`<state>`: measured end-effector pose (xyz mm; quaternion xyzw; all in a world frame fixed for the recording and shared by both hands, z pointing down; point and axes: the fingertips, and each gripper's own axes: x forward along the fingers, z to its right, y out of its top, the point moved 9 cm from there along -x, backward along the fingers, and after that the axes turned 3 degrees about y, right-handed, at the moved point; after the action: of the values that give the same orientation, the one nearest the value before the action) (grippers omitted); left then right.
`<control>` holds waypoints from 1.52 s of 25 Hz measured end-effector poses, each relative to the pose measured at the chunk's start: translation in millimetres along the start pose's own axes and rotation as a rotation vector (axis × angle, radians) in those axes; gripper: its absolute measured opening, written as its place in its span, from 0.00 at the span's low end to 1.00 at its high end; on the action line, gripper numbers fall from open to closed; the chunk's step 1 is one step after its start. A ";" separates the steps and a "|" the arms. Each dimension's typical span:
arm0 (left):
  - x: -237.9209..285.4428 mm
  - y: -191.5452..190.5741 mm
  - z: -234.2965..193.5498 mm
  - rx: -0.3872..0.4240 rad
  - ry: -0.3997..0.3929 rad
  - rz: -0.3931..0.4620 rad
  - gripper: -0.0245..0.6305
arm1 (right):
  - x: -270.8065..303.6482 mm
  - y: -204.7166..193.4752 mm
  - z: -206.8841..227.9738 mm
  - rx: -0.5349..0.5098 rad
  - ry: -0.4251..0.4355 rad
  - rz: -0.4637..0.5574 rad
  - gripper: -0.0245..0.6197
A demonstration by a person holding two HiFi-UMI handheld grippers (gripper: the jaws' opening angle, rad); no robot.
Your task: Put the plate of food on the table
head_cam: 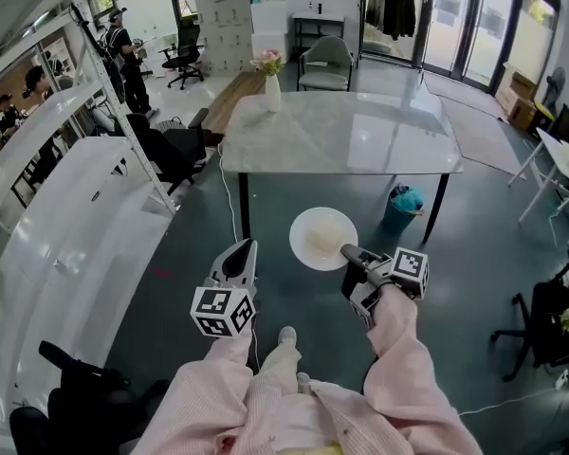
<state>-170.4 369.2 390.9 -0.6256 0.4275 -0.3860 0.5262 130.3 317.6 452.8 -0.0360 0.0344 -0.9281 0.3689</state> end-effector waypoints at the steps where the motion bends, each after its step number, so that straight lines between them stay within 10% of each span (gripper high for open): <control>1: 5.4 -1.3 -2.1 -0.003 0.002 -0.002 0.03 | 4.0 3.6 1.7 0.006 0.001 0.000 0.07; 38: 311.7 11.1 -146.7 -0.072 -0.060 -0.074 0.03 | 246.1 201.5 34.1 0.076 0.015 0.026 0.07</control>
<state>-203.8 26.8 412.0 -0.6706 0.4018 -0.3709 0.5013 92.5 0.9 478.7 -0.0147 0.0025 -0.9241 0.3818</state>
